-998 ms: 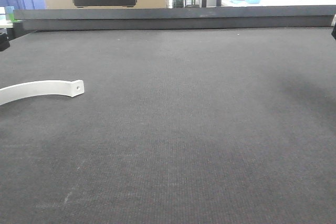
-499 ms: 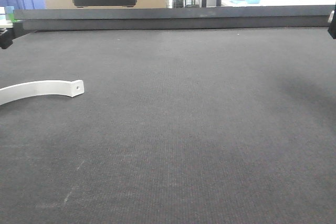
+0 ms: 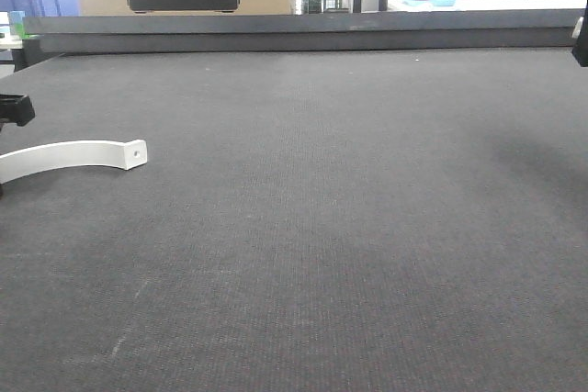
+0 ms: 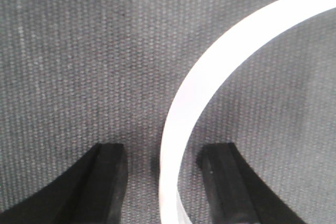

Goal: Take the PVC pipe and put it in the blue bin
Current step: 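Close both grippers on the white clamp's curved band, then lift the clamp off the table with both grippers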

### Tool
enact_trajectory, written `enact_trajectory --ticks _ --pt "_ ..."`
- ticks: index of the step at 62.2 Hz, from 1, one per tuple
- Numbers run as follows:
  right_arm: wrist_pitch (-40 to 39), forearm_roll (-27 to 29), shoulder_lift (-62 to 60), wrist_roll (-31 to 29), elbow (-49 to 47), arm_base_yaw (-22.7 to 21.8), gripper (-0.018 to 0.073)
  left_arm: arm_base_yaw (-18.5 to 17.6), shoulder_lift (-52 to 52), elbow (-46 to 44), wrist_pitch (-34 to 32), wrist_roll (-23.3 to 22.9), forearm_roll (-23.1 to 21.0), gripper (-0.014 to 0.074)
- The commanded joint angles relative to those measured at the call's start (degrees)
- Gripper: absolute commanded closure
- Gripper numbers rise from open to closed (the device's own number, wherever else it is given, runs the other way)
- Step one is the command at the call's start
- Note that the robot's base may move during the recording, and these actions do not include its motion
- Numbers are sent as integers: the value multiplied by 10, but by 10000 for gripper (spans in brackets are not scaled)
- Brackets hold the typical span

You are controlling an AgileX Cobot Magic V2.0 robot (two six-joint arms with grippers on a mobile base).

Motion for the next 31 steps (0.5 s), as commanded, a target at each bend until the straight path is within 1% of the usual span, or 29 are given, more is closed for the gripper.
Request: enact_trajectory --ticks 1,16,21,27,28,31 --pt "-7 -8 -6 -5 1 0 720 1 -2 -3 6 -5 -3 346" --pt "-7 -8 -6 -5 1 0 720 1 5 -2 21 -5 -3 446" --pt "-7 -8 -6 -5 1 0 720 1 5 -2 25 -5 -3 523" --pt "-7 -8 -6 -5 1 0 720 1 5 -2 31 -5 -7 666" --pt "-7 -8 -6 -5 1 0 720 1 5 -3 34 -5 -7 701" --pt "-6 -8 -6 -5 1 0 720 1 5 -7 44 -5 -12 707"
